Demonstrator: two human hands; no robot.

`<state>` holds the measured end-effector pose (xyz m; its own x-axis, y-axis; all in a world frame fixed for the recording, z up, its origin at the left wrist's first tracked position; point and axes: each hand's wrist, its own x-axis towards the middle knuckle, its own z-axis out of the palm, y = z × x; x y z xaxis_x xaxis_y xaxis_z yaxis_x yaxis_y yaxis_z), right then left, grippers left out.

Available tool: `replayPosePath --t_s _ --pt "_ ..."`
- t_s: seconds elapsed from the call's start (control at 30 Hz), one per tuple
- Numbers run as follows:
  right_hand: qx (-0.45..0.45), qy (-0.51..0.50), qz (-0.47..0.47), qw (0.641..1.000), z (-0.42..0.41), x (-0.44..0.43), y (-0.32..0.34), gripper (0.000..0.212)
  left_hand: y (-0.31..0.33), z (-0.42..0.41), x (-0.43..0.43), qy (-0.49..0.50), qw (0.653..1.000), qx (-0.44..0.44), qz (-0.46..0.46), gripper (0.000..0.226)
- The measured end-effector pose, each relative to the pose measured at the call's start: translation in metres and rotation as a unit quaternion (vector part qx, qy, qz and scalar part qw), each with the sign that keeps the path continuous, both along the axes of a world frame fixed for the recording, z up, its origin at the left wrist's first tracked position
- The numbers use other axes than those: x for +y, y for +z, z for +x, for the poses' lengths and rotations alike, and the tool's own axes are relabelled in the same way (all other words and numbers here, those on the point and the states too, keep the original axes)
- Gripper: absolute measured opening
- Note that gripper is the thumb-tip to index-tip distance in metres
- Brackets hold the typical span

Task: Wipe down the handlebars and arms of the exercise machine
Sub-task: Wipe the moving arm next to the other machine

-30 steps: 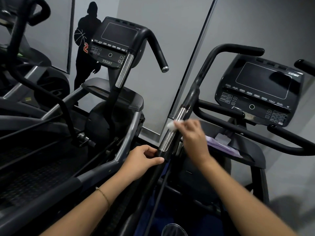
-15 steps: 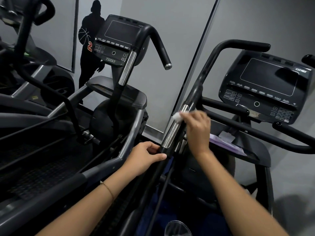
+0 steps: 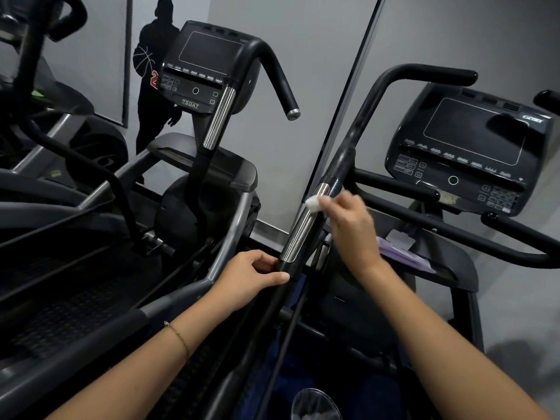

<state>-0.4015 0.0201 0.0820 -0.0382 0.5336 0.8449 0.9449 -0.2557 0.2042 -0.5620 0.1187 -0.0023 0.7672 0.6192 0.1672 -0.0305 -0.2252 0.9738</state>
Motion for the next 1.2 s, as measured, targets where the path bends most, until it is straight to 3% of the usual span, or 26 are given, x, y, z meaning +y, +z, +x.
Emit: replayPosePath --t_s 0.13,0.23,0.37,0.47,0.67,0.8,0.87,0.93,1.0,1.2 --pt "-0.065 0.043 -0.115 0.990 -0.020 -0.025 -0.048 0.040 -0.001 -0.001 -0.001 0.000 1.000 0.002 0.011 0.020" --pt "-0.096 0.046 -0.143 0.984 -0.009 -0.020 -0.025 0.041 -0.001 0.000 0.000 0.002 1.000 0.002 0.014 0.020" --pt "-0.019 -0.037 -0.080 0.996 0.024 0.009 0.034 0.041 -0.003 0.000 -0.001 0.006 1.000 0.000 0.016 0.019" --pt "0.010 -0.088 -0.070 0.994 0.024 0.019 0.043 0.041 -0.004 0.001 0.000 0.007 1.000 0.000 0.015 0.020" --pt "-0.036 0.038 -0.074 0.996 -0.016 -0.016 -0.047 0.042 -0.004 0.002 0.001 0.004 1.000 -0.002 0.015 0.020" --pt "-0.090 0.056 -0.126 0.986 -0.012 -0.022 -0.041 0.045 -0.003 0.002 -0.001 0.008 1.000 0.002 0.020 0.020" --pt "-0.039 0.032 -0.115 0.992 -0.004 -0.016 -0.018 0.034 -0.003 0.002 -0.001 0.012 1.000 0.006 0.021 0.019" --pt "0.060 0.004 -0.065 0.996 0.000 -0.007 0.000 0.037 -0.003 0.002 -0.001 0.015 1.000 0.008 0.021 0.017" --pt "0.093 -0.005 -0.042 0.995 -0.011 -0.005 -0.003 0.024 -0.003 0.002 -0.002 0.021 0.999 0.008 0.024 0.016" --pt "-0.025 0.050 -0.103 0.993 -0.028 -0.033 -0.071 0.045 0.000 0.000 -0.009 0.056 0.996 0.020 0.069 0.024"
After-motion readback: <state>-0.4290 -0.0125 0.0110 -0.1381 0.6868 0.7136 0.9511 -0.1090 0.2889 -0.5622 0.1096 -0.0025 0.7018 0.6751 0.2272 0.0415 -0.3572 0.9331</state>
